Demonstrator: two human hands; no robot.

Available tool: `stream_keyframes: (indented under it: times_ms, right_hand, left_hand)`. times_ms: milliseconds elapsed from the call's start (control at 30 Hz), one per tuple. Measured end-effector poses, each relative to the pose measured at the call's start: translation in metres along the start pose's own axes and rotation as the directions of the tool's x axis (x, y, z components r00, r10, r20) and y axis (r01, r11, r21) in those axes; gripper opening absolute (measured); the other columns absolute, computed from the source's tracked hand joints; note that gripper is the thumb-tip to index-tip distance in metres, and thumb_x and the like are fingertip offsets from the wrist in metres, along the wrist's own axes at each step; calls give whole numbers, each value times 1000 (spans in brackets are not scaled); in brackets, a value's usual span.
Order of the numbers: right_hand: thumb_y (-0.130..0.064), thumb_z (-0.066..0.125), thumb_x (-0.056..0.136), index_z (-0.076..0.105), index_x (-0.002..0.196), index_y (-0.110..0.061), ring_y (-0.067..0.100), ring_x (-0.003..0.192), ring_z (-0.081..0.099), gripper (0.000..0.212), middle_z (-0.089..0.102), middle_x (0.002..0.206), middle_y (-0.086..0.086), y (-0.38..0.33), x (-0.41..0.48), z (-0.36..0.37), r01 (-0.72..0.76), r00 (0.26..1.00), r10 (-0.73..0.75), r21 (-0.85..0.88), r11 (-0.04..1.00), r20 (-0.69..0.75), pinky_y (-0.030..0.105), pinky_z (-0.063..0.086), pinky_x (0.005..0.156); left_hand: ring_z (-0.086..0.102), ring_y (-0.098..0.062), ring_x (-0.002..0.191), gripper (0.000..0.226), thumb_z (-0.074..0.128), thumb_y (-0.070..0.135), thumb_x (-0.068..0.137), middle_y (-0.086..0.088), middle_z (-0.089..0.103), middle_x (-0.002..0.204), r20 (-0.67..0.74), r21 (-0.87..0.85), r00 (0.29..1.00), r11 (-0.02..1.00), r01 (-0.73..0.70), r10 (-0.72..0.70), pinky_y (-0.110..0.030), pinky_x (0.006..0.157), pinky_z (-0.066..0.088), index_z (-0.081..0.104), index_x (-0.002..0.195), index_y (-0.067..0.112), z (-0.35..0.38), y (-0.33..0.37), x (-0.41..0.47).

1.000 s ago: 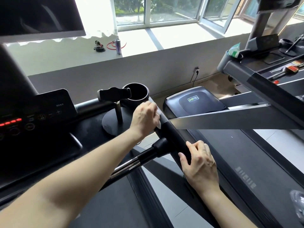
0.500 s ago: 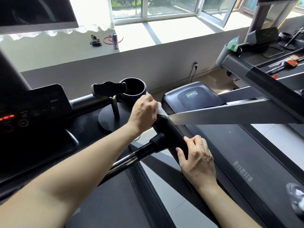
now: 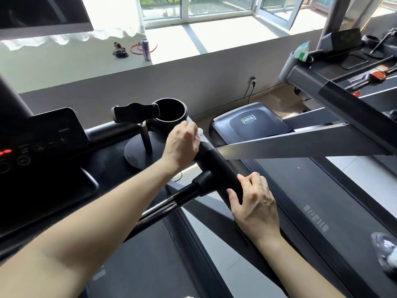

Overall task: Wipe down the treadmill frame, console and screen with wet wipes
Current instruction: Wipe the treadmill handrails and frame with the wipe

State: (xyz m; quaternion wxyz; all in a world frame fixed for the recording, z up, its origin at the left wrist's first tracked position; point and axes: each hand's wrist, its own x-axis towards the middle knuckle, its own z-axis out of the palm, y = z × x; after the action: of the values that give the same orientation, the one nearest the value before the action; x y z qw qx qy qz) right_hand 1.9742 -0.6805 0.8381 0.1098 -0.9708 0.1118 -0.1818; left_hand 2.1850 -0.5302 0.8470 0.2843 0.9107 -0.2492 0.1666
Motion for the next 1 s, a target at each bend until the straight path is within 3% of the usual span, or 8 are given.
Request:
stream_keyframes:
  times_ms: [167, 267, 367, 500, 600, 667, 867, 1000]
  right_hand:
    - [-32, 69, 90, 64, 115, -9, 28, 95, 54, 35, 51, 100, 6, 0, 1, -1, -3, 1000, 3, 9, 1000, 0, 43, 55, 71]
    - [-32, 69, 90, 64, 116, -8, 29, 96, 53, 36, 51, 101, 6, 0, 1, 0, -6, 1000, 6, 10, 1000, 3, 44, 55, 71]
    - [-31, 69, 90, 64, 116, -8, 29, 96, 53, 35, 51, 101, 7, -1, 1, -1, -6, 1000, 6, 11, 1000, 5, 45, 55, 71]
    - [-32, 69, 91, 64, 116, -7, 30, 98, 53, 36, 51, 102, 8, 0, 2, 0, -10, 1000, 10, 8, 1000, 11, 45, 55, 73]
    - [-31, 69, 91, 64, 118, -6, 30, 97, 53, 37, 52, 102, 8, -1, 1, 0, -13, 1000, 13, 13, 1000, 7, 45, 55, 73]
    - [-31, 69, 91, 64, 118, -6, 31, 98, 53, 38, 52, 102, 9, 0, 1, 0, -11, 1000, 11, 9, 1000, 8, 45, 54, 74]
    - [-32, 68, 91, 64, 120, -6, 31, 97, 53, 39, 51, 102, 9, 0, 2, 1, -15, 1000, 14, 5, 1000, 9, 44, 54, 74]
    - [-31, 68, 91, 64, 117, -6, 31, 96, 52, 36, 51, 101, 8, -1, 2, 0, -10, 1000, 10, 14, 1000, -1, 44, 54, 75]
  left_hand:
    - [62, -31, 80, 10, 69, 12, 80, -6, 65, 82, 144, -137, 989, 990, 43, -23, -32, 70, 38, 62, 87, 12, -11, 29, -46]
    - [66, -27, 83, 4, 65, 17, 81, -2, 72, 84, 245, -176, 959, 966, 187, -141, -32, 72, 47, 65, 85, 16, -11, 40, -65]
    - [70, -29, 88, 10, 58, 16, 82, -3, 77, 90, 230, -211, 938, 928, 308, -259, -38, 80, 55, 67, 82, 14, -10, 42, -67]
    - [68, -35, 93, 15, 61, 12, 90, -11, 77, 94, 177, -152, 911, 904, 400, -374, -37, 78, 48, 73, 85, 6, -3, 51, -66]
    - [63, -37, 87, 25, 58, 19, 95, -14, 71, 83, 203, -189, 834, 815, 548, -513, -34, 69, 34, 68, 75, 8, 2, 55, -72]
    - [58, -35, 82, 27, 57, 17, 94, -7, 62, 71, 292, -220, 758, 731, 646, -583, -32, 68, 33, 63, 69, 10, 5, 52, -69]
    - [50, -22, 66, 36, 64, 16, 95, 3, 51, 59, 547, -368, 632, 520, 771, -549, -32, 65, 37, 53, 60, 13, 1, 47, -59]
    - [49, -19, 68, 16, 55, 16, 87, 6, 53, 66, 508, -492, 710, 512, 704, -488, -34, 69, 40, 56, 73, 8, 2, 55, -75]
